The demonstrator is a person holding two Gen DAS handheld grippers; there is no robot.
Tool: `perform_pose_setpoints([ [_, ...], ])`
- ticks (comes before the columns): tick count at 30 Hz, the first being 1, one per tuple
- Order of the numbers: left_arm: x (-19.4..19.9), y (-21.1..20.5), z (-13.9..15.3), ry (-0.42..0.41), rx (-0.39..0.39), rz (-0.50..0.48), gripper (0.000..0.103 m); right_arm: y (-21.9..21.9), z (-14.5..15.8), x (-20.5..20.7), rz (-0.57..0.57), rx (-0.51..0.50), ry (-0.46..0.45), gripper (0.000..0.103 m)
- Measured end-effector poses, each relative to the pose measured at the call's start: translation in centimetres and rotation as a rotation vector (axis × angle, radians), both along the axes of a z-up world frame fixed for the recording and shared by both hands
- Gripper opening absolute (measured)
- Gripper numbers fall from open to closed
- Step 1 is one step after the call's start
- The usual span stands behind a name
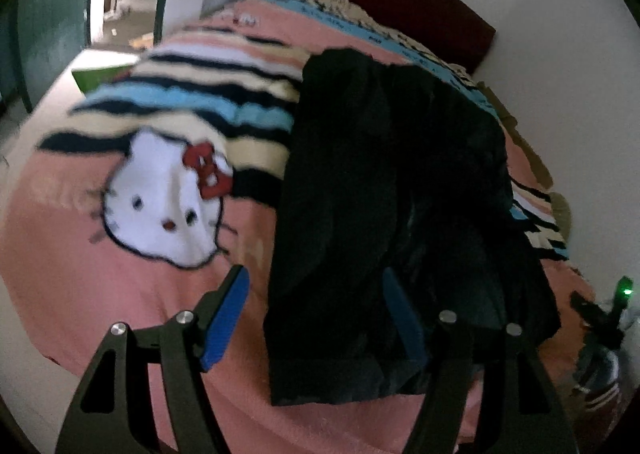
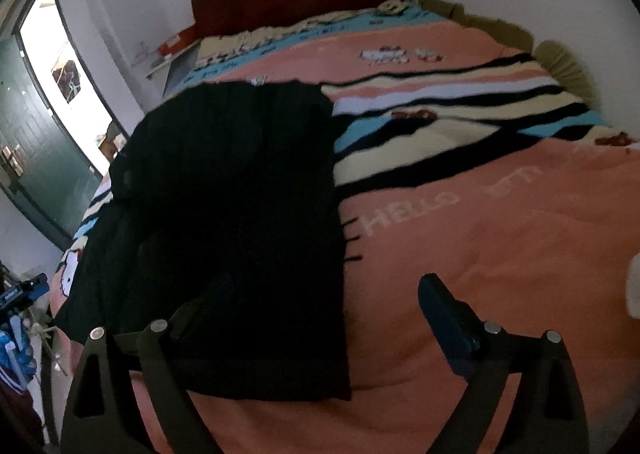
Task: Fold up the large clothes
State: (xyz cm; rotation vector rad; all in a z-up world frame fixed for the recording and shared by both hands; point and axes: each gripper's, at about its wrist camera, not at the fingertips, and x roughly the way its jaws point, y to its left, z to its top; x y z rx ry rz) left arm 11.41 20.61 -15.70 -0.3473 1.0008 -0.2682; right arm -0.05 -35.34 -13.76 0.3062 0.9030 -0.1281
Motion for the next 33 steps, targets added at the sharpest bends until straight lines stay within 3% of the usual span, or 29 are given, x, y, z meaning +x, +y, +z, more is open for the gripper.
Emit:
perform_pose_setpoints([
  [7, 1.1, -0.3, -4.8, 0.092, -0.06, -0.01, 0.068, 0.6, -4.5, 1.8, 0.032, 0.056, 0.106, 0.097],
  [11, 1.5, 0.1, -7.2, 0.133, -0.184, -0.01, 0.068, 0.2, -6.8, 2.4, 0.03, 0.12, 0.145, 0.099],
  [16, 0.6, -0.4, -8.4, 0.159, -0.299, -0.069, 0.068, 0.7, -8.3, 2.8, 0.077, 0.206, 0.168, 0.1],
  [20, 0.0, -1.8, -8.7, 0.162, -0.308, -0.109, 0.068, 1.6, -8.4, 2.7, 0.143, 0.251, 0.172, 0.099],
  [23, -0.2, -2.6, -8.3, 0.141, -0.297, -0.118, 0.066, 1.6, -8.5, 2.5, 0.158, 0.286, 0.162, 0.087],
  [24, -0.3, -2.8, -8.1, 0.131, -0.303, -0.123, 0.066, 1.4, -8.6, 2.3, 0.162, 0.326, 0.15, 0.072],
  [25, -0.5, -3.0, -7.8, 0.125, -0.305, -0.126, 0.065, 1.1, -8.7, 2.4, 0.166, 0.356, 0.144, 0.063],
  [30, -1.0, -4.1, -7.1, 0.117, -0.298, -0.153, 0.055, 1.3, -9.0, 2.3, 0.19, 0.405, 0.149, 0.059],
  [32, -0.6, -5.0, -6.8, 0.105, -0.286, -0.16, 0.036, 1.7, -8.9, 2.4, 0.207, 0.398, 0.155, 0.059],
  [33, -0.6, -5.3, -6.5, 0.091, -0.28, -0.165, 0.032, 1.9, -8.8, 2.5, 0.214, 0.393, 0.155, 0.053],
])
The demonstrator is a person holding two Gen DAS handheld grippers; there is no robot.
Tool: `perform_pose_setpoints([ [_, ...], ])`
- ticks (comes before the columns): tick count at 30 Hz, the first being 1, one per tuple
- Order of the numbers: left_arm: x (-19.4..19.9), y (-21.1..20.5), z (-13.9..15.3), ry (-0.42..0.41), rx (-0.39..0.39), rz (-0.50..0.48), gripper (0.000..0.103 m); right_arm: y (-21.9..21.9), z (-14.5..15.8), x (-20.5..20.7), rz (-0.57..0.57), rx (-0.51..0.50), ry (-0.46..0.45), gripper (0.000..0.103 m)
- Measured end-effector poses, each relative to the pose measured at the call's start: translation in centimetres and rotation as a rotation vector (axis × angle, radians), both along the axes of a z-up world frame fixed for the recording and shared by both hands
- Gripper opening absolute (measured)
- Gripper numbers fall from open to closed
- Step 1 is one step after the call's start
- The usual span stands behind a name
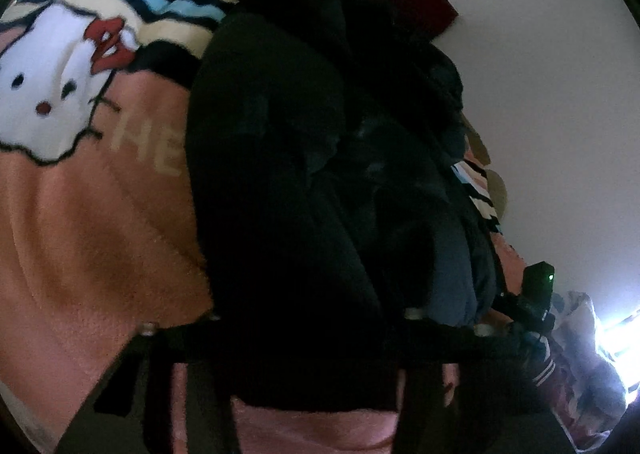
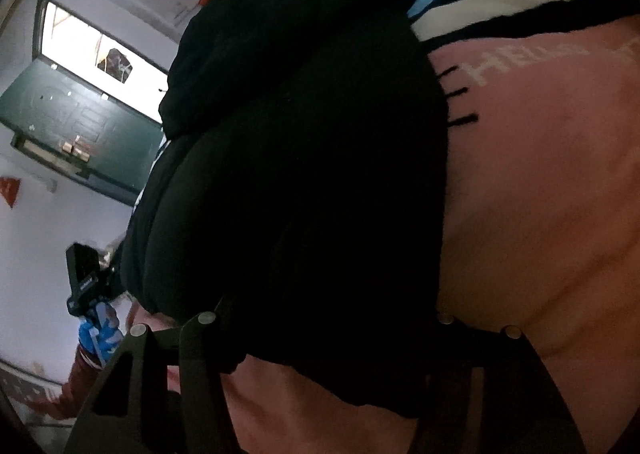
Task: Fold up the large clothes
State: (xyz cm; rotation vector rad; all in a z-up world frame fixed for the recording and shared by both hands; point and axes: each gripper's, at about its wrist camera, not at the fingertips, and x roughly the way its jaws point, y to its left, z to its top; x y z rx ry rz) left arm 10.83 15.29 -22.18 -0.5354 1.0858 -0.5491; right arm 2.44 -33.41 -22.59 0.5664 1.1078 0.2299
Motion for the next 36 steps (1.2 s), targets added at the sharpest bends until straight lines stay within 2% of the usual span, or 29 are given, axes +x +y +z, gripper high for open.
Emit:
perform_pose_setpoints([
  [1, 0.0, -0.3, 0.3, -0.01, 0.005, -0.003, 0.026, 0.0, 0.1, 0.1, 0.006, 0.001, -0.006, 0.043],
  [2, 0.1, -0.9, 0.8, -0.026, 0.017, -0.011, 0.023, 0.2, 0.3, 0.3, 0.012, 0.004, -0.017, 0.037],
  [3, 0.2, -1.5, 1.3, -0.037, 0.026, -0.018, 0.021, 0.3, 0.5, 0.4, 0.017, 0.005, -0.033, 0.027],
  [4, 0.1, -1.8, 1.9, -0.051, 0.036, -0.027, 0.02, 0.4, 1.0, 0.4, 0.024, 0.001, -0.053, 0.022],
  [7, 0.4, -1.8, 3.9, -0.091, 0.008, -0.028, 0.018, 0.9, 2.4, 0.6, 0.051, -0.021, -0.11, 0.018],
  [12, 1.8, -0.7, 8.1, -0.165, -0.099, 0.006, 0.017, 0.0, 6.0, 1.6, 0.021, 0.037, -0.229, 0.017],
  [18, 6.4, 0.5, 14.1, -0.275, -0.21, 0.011, 0.017, -2.0, 11.5, 4.4, -0.062, 0.095, -0.351, 0.017],
  [22, 10.6, 0.1, 16.3, -0.302, -0.287, 0.017, 0.017, -4.2, 13.5, 7.8, -0.163, 0.159, -0.378, 0.018],
  [26, 15.6, -0.8, 18.1, -0.328, -0.26, 0.036, 0.017, -5.1, 14.5, 12.2, -0.234, 0.166, -0.401, 0.018],
  [30, 21.1, -2.0, 19.4, -0.354, -0.163, 0.062, 0.017, -5.9, 15.1, 17.3, -0.302, 0.152, -0.414, 0.019],
  [33, 26.3, -3.5, 19.1, -0.35, -0.089, 0.082, 0.017, -6.3, 14.7, 21.7, -0.359, 0.139, -0.407, 0.019],
  [36, 30.5, -4.6, 17.9, -0.332, -0.03, 0.094, 0.017, -6.2, 13.7, 26.0, -0.388, 0.084, -0.391, 0.02],
])
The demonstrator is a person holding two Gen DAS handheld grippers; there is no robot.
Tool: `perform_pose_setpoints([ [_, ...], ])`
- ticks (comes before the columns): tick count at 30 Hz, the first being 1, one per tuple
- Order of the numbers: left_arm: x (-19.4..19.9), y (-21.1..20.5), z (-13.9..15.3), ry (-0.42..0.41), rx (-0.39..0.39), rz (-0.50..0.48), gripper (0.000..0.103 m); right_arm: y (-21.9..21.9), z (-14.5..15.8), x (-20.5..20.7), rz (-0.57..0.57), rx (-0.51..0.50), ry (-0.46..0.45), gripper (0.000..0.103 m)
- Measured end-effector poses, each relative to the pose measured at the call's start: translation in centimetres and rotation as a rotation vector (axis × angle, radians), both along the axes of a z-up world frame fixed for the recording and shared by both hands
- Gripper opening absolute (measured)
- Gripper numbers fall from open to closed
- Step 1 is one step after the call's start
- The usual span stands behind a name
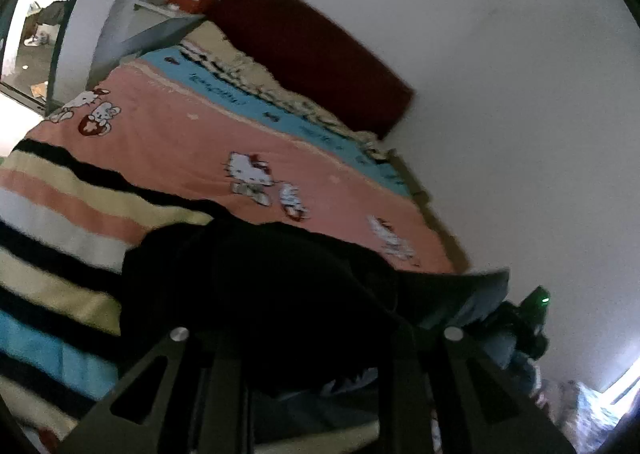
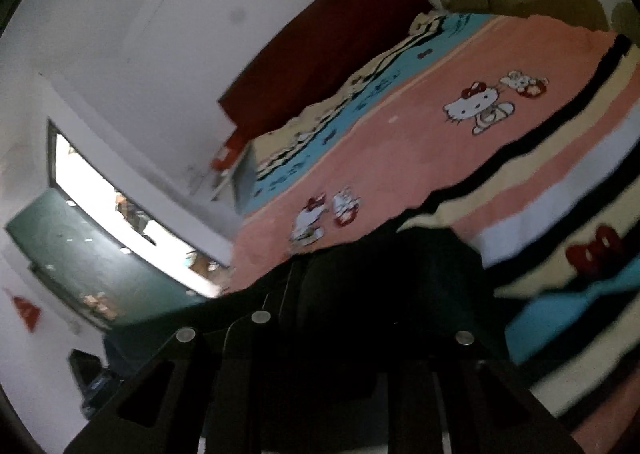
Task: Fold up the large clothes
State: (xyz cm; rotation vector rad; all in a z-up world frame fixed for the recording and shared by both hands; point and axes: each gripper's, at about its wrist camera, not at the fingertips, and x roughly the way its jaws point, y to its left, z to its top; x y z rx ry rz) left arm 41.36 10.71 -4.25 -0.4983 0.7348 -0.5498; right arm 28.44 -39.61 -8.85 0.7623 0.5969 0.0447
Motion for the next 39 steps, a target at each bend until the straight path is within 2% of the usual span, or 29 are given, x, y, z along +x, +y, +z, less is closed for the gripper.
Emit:
perform_pose_setpoints([
  [4, 6.5, -1.5, -4.2, 0.065, 0.039, 0.03, 0.019, -0.3, -2.5, 5.4, -0.035, 0.032, 0.054, 0.021],
  [7, 10.5, -2.1, -8.1, 0.121, 0.052, 0.045, 0.021, 0.0, -4.5, 9.1, -0.042, -0.008, 0.099, 0.021],
  [12, 14.8, -2.2, -13.4, 0.203, 0.001, 0.022, 0.021, -0.8, -8.4, 13.3, -0.054, 0.082, 0.112, 0.021],
  [16, 16.6, -2.1, -15.6, 0.214, -0.049, 0.005, 0.022, -0.3, -9.6, 15.2, -0.032, 0.059, 0.105, 0.021],
  [20, 17.0, -1.8, -16.0, 0.233, -0.097, -0.002, 0.024, -0.4, -10.5, 16.1, -0.026, 0.075, 0.108, 0.021],
  [23, 16.5, -0.5, -15.4, 0.241, -0.184, -0.003, 0.03, -0.4, -10.4, 16.2, -0.02, 0.078, 0.107, 0.026],
  [25, 16.2, 0.6, -15.0, 0.251, -0.27, -0.003, 0.034, -0.5, -10.2, 15.9, -0.008, 0.08, 0.101, 0.036],
  [27, 15.9, 1.5, -14.3, 0.255, -0.324, 0.0, 0.039, -0.1, -9.4, 15.6, 0.014, 0.03, 0.091, 0.041],
  [29, 15.5, 2.2, -13.2, 0.244, -0.331, 0.007, 0.041, -0.1, -8.7, 15.3, 0.02, 0.004, 0.088, 0.046],
  [30, 15.3, 2.5, -12.6, 0.236, -0.329, 0.009, 0.042, -0.2, -8.2, 15.1, 0.018, -0.002, 0.085, 0.052],
  [31, 14.9, 2.8, -11.6, 0.225, -0.323, 0.012, 0.043, -0.3, -7.8, 14.9, 0.014, -0.018, 0.084, 0.063],
  [33, 14.6, 3.3, -10.3, 0.207, -0.32, 0.015, 0.047, -0.2, -6.1, 14.3, 0.005, -0.089, 0.073, 0.074],
  [36, 13.9, 4.1, -8.0, 0.182, -0.321, 0.033, 0.055, 0.1, -3.6, 13.2, 0.011, -0.176, 0.052, 0.076],
  [39, 13.2, 5.2, -6.2, 0.162, -0.33, 0.068, 0.057, 1.2, -1.3, 12.1, 0.027, -0.25, 0.038, 0.076],
])
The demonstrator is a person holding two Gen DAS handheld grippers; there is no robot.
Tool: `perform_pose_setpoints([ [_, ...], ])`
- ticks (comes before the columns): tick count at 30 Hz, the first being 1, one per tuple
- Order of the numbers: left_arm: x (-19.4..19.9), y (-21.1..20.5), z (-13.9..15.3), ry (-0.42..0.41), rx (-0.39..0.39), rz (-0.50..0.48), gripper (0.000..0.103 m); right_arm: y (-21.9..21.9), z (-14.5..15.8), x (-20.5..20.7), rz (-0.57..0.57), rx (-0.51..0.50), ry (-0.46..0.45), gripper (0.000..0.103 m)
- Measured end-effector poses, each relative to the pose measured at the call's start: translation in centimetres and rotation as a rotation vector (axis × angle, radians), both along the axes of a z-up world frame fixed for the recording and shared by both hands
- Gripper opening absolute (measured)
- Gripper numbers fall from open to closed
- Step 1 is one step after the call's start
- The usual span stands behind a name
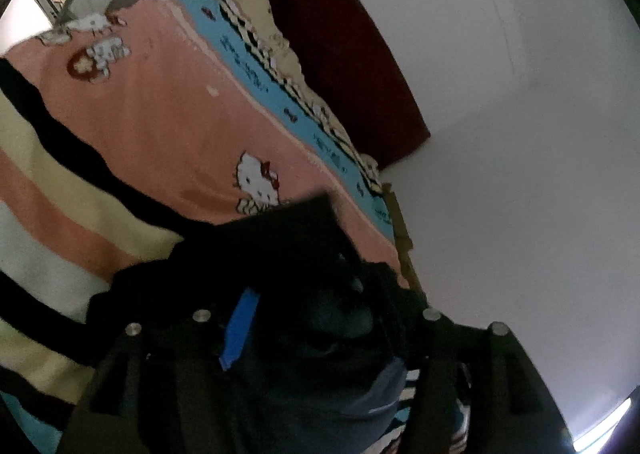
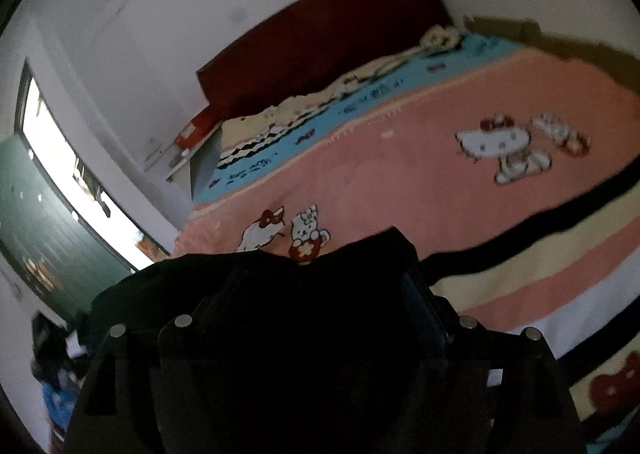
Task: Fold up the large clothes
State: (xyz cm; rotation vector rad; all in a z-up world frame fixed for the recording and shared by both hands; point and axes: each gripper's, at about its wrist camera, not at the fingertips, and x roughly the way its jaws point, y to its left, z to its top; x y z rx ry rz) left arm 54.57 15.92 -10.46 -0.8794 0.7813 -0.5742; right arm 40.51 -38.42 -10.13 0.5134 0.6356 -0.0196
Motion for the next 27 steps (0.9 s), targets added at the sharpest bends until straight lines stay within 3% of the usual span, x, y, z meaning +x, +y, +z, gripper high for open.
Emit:
perform_pose_setpoints([
  [2, -0.5, 0.8, 1.0, -0.008, -0.006, 0.03, 0.057, 0.8, 1.2, -0.7, 0.016, -0.033, -0.009, 0.077],
  [5, -1.8, 1.2, 3.3, -0.05, 0.077, 0.058, 0.057, 2.9, 3.4, -2.2, 0.051, -0.107, -0.031, 0.077],
  [11, -5.2, -4.2, 5.5, -0.121, 0.409, -0.021, 0.057, 7.4, 4.9, -3.6, 0.119, -0.206, -0.047, 0.078],
  [15, -6.5, -9.9, 4.7, -0.161, 0.555, -0.115, 0.057, 10.3, 3.7, -3.4, 0.159, -0.289, -0.023, 0.078],
  [20, -5.4, -17.0, 2.0, -0.144, 0.65, -0.225, 0.057, 12.8, 1.7, -2.0, 0.199, -0.403, 0.004, 0.078],
  [27, -1.6, -21.6, -0.8, -0.143, 0.752, -0.216, 0.057, 13.8, -0.9, 0.3, 0.227, -0.533, 0.019, 0.078],
])
